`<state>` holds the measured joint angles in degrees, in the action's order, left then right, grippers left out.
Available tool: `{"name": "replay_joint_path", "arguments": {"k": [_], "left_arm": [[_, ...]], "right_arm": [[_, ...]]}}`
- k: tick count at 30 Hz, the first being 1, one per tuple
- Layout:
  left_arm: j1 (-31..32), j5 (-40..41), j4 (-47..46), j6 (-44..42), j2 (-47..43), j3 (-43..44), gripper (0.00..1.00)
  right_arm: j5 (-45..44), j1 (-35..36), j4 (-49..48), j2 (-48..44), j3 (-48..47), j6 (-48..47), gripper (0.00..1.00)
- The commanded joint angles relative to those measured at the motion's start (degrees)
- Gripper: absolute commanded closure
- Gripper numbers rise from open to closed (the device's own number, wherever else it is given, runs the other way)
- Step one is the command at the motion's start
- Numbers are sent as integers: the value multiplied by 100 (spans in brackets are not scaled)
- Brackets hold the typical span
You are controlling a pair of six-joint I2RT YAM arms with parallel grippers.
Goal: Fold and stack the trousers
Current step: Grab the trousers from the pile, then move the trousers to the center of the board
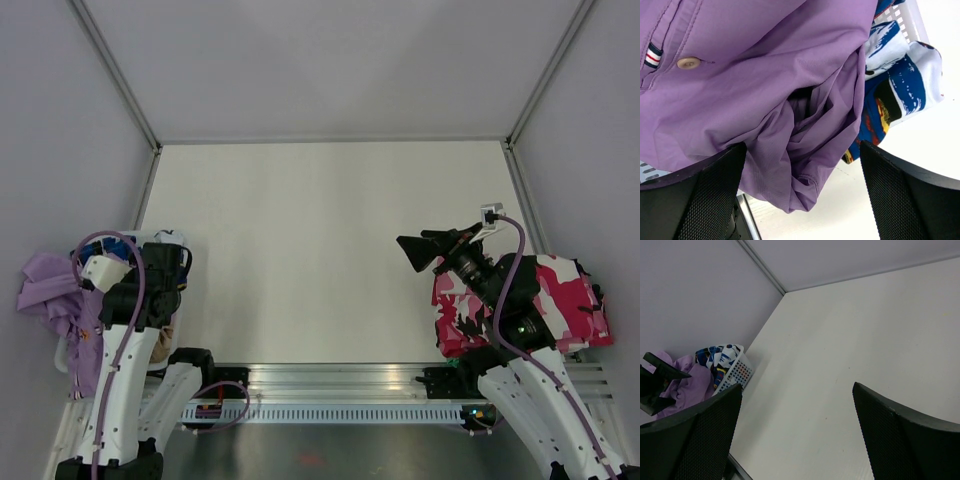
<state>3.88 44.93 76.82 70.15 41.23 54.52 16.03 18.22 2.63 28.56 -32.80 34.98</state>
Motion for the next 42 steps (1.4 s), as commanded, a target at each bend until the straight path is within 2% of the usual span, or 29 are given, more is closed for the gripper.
{"name": "replay_joint_path", "arguments": {"k": [1, 8, 9, 11, 12, 13, 14, 15, 16, 17, 19, 20, 21, 24, 27, 28, 30, 31, 32, 33, 34, 36, 37, 39, 40, 42], "left_arm": [[-28, 8, 282, 332, 8, -117, 0], [-28, -476, 0, 543, 122, -548, 2], [-28, -493, -35, 552, 122, -565, 14], [-28, -485, -132, 517, 113, -592, 28], [-28, -467, -132, 509, 130, -566, 47], [-28, -380, -123, 482, 131, -487, 59], [-28, -319, -97, 465, 131, -408, 81], [-28, -248, -44, 447, 122, -329, 92], [-28, -134, 17, 412, 122, -76, 98], [-28, -81, -17, 299, 87, 83, 98], [-28, -45, -315, -560, 25, 582, 98], [-28, -176, -934, -1025, -53, 769, 98], [-28, -325, -1288, -1917, -89, 927, 98], [-28, -1326, -2660, -3047, 24, 1639, 98], [-28, -2503, -3616, -3550, 742, 2805, 98], [-19, -3316, -3830, -3604, 998, 3044, 98], [16, -4338, -4460, -3631, 1865, 3815, 98], [103, -5222, -4630, -3596, 2184, 4107, 98], [296, -5370, -4771, -3587, 2509, 4423, 98], [1063, -5250, -4877, -3935, 2834, 5166, 98], [1567, -4474, -4913, -4252, 3473, 5522, 98], [2734, -3879, -5018, -5025, 4118, 6556, 98], [2871, -3947, -4966, -5037, 4773, 6876, 98], [2978, -4114, -4896, -4784, 5305, 7430, 98], [2987, -4184, -4991, -4704, 5647, 7450, 98], [3005, -4237, -5167, -4441, 5878, 7206, 98]], "right_arm": [[-56, 15, -96, -78, -113, 158, 2], [-74, 24, 114, -61, -280, 44, 2], [-100, 24, 158, -78, -289, 26, 2], [-144, 15, 176, -131, -262, 26, 2], [-162, 15, 150, -140, -236, 52, 2], [-179, 15, 150, -157, -219, 61, 2], [-188, 15, 141, -166, -210, 70, 2], [-188, 15, 141, -166, -218, 61, 2], [-188, 15, 150, -157, -236, 53, 2], [-188, 15, 150, -149, -245, 35, 2], [-188, 15, 132, -131, -262, 44, 2], [-188, 15, 115, -96, -262, 44, 2], [-188, 15, 62, -78, -271, 44, 2], [-179, 15, -104, 79, -297, 88, 2], [-153, 15, -219, 334, -376, 140, 2], [-162, 24, -219, 413, -411, 158, 2], [-284, 15, -211, 659, -508, 219, 2], [-320, 15, -219, 799, -543, 228, 2], [-372, 15, -176, 853, -605, 220, 2], [-434, 24, -45, 897, -631, 220, 2], [-634, 15, 35, 932, -649, 220, 2], [-907, 15, 341, 976, -702, 211, 2], [-1370, 15, 465, 924, -728, 228, 2], [-1969, 15, 913, 819, -781, 307, 2], [-2529, 15, 1054, 688, -798, 342, 2], [-2946, 15, 1379, 520, -833, 369, 2]]}}
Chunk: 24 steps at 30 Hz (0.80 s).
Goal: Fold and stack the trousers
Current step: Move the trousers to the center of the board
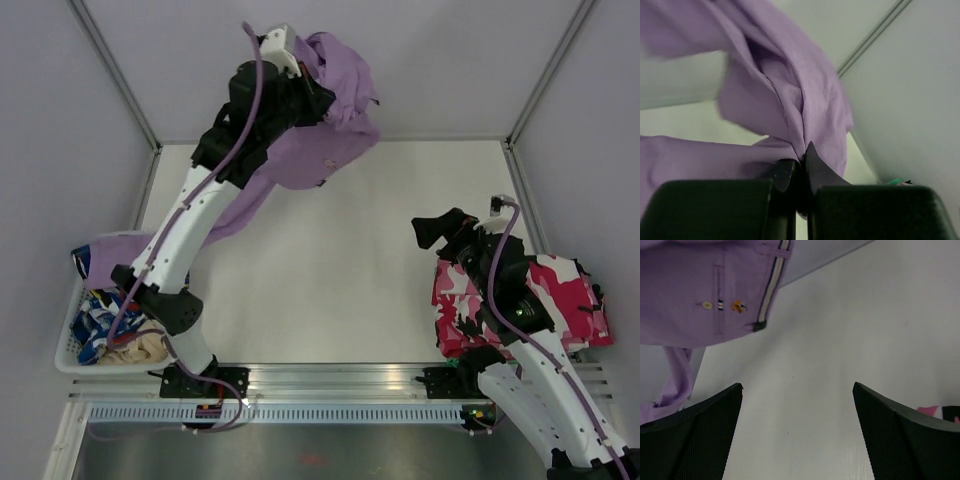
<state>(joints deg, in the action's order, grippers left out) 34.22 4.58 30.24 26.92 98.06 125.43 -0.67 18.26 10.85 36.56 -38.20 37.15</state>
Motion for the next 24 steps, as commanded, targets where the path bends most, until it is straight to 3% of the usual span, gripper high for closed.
{"name": "replay_joint_path", "arguments": {"k": [1, 8, 14, 18, 20, 24], "left_arm": [[-29, -273, -606, -47, 283, 1, 98], [85, -90, -1204, 603, 592, -1737, 98], [24, 570, -1337, 1367, 477, -2724, 98], [-99, 772, -776, 2079, 468, -2839, 98], [-204, 842, -459, 2631, 320, -2857, 98], [-222, 1763, -220, 3170, 38, -3041, 95]], "right_arm": [[-1461, 11, 654, -446, -311, 196, 2], [-2262, 11, 1138, -1019, -320, 346, 2], [-2043, 11, 1174, -598, -171, 355, 2], [-1377, 11, 788, -194, 84, 241, 2], [-509, 11, 515, 183, 215, 171, 2], [145, 11, 6, 588, 418, 91, 2]]}}
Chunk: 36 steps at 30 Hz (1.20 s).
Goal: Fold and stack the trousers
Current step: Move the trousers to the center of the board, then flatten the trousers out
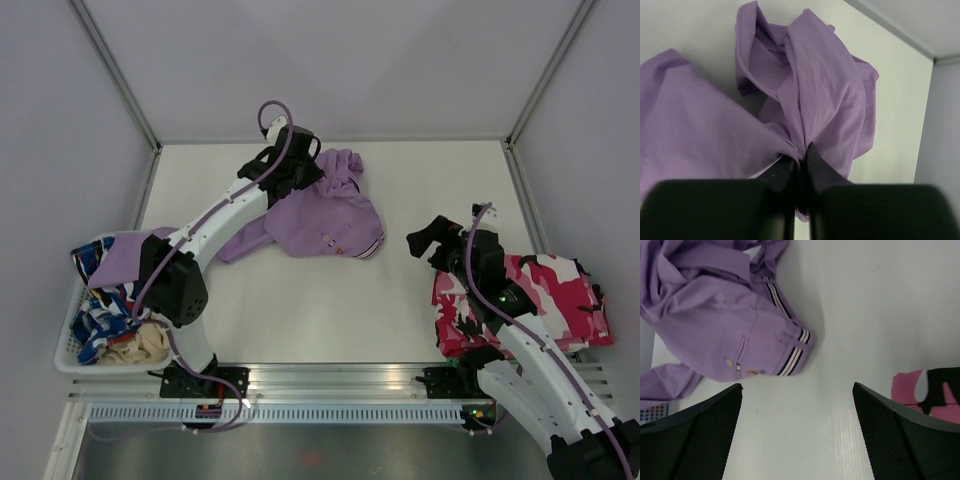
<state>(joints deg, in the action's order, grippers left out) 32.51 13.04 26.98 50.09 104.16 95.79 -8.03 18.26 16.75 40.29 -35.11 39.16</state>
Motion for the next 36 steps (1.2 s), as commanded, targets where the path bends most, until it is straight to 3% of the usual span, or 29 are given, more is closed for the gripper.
{"name": "replay_joint_path", "arguments": {"k": [1, 3, 4, 8, 11, 16, 17, 20, 27, 33, 36], "left_arm": [[-61, 1068, 114, 880, -624, -139, 63], [-183, 965, 219, 723, -608, -157, 8], [-271, 886, 420, 504, -599, -113, 1], [-281, 779, 1361, 466, -1157, -497, 0], [-254, 841, 1153, 1072, -2376, -2147, 0], [-254, 218, -559, 1959, -4173, -5308, 0], [-254, -44, -1433, 1979, -4393, -5681, 0], [-254, -109, -2554, 1988, -4904, -6703, 2], [-254, -3, -3635, 1478, -4142, -6977, 4], [-254, -56, -5280, 1688, -3043, -7355, 5], [-254, -21, -5387, 1812, -2586, -7294, 5]], "right_arm": [[1056, 11, -664, 277, 171, -136, 2], [1338, 11, -822, 417, 198, -285, 2], [1461, 11, -840, 444, 198, -338, 2], [1542, 11, -831, 287, 259, -497, 2], [1515, 11, -1007, 129, 443, -409, 2], [1857, 19, -1341, 259, 655, -225, 2], [1910, 11, -1341, 347, 664, -198, 2], [2025, 20, -1280, 400, 690, -163, 2], [1841, 20, -1113, 5, 813, 4, 2], [1788, 20, -964, -127, 857, 101, 2], [1761, 20, -876, -180, 848, 75, 2]]}}
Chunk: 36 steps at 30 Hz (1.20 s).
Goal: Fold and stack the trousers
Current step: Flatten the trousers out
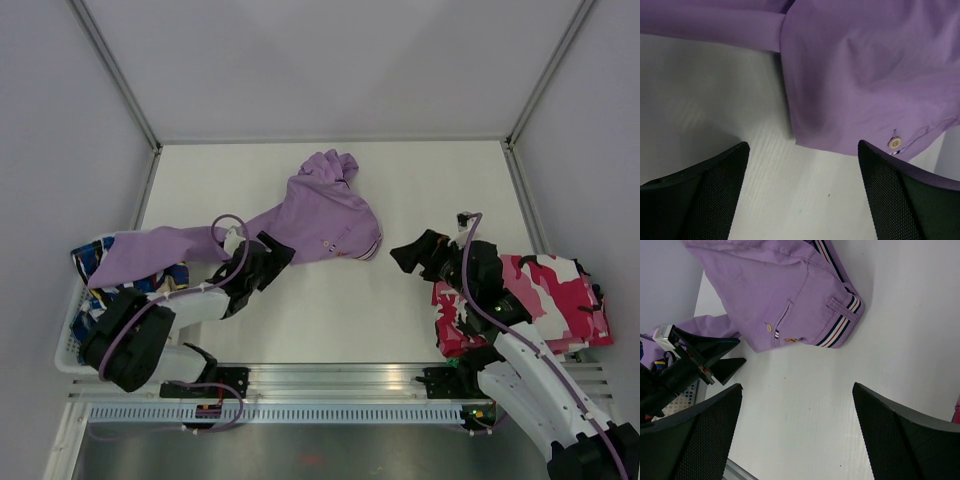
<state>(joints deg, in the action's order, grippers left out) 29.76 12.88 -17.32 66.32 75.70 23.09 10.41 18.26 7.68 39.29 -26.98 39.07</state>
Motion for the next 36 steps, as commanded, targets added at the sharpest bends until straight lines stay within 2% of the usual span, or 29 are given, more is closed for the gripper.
{"name": "replay_joint_path", "arguments": {"k": [1, 3, 7, 10, 11, 13, 14, 16, 18, 23, 25, 27, 28, 29, 31, 33, 35, 36], "left_arm": [[21, -31, -1227, 205, 365, -41, 5], [21, -75, -1815, 118, 708, -207, 7], [21, -277, -4114, -225, 1454, -428, 12], [21, -357, -4962, -217, 2263, -323, 15], [21, -409, -5592, -164, 2665, -279, 28], [21, -567, -6289, -138, 3002, -288, 55], [21, -585, -6753, -111, 3107, -323, 84], [30, -559, -6776, -163, 3013, -349, 98], [100, -419, -6119, -496, 2636, -323, 98], [285, -155, -3809, -1174, 677, 238, 98], [381, 213, -2089, -1140, 71, 598, 98], [522, 924, -570, -982, -651, 1458, 98], [601, 1222, 787, -912, -810, 1775, 98], [723, 1443, 1349, -737, -1011, 2326, 98], [821, 1866, 2481, -551, -1136, 2743, 98], [839, 1701, 2882, -436, -1137, 3244, 98], [917, 1429, 3355, -837, -979, 3944, 98], [1005, 1540, 3715, -927, -648, 4271, 98]], "right_arm": [[-110, 11, 40, -105, 18, 49, 2], [-180, 11, 49, -132, -9, 48, 2], [-241, 11, -100, -80, 96, 57, 2], [-268, 19, -258, 43, 298, 109, 2], [-233, 20, -250, 61, 342, 144, 2], [-198, 19, -180, 79, 325, 136, 2], [-206, 11, -84, 70, 290, 75, 2], [-285, 20, 57, -17, 238, -4, 2], [-400, 11, 198, -149, 185, -75, 2], [-330, 11, 59, -281, 237, -5, 2], [-198, 20, -12, -281, 263, 22, 2], [126, 20, -161, -273, 290, 13, 2], [275, 20, -223, -273, 290, -57, 2], [520, 20, -284, -273, 220, -101, 2], [707, 20, -285, -325, 106, -337, 2], [848, 20, -215, -500, -140, -601, 2], [787, 20, -118, -650, -385, -1013, 2], [639, 28, -109, -781, -535, -1120, 2]]}}
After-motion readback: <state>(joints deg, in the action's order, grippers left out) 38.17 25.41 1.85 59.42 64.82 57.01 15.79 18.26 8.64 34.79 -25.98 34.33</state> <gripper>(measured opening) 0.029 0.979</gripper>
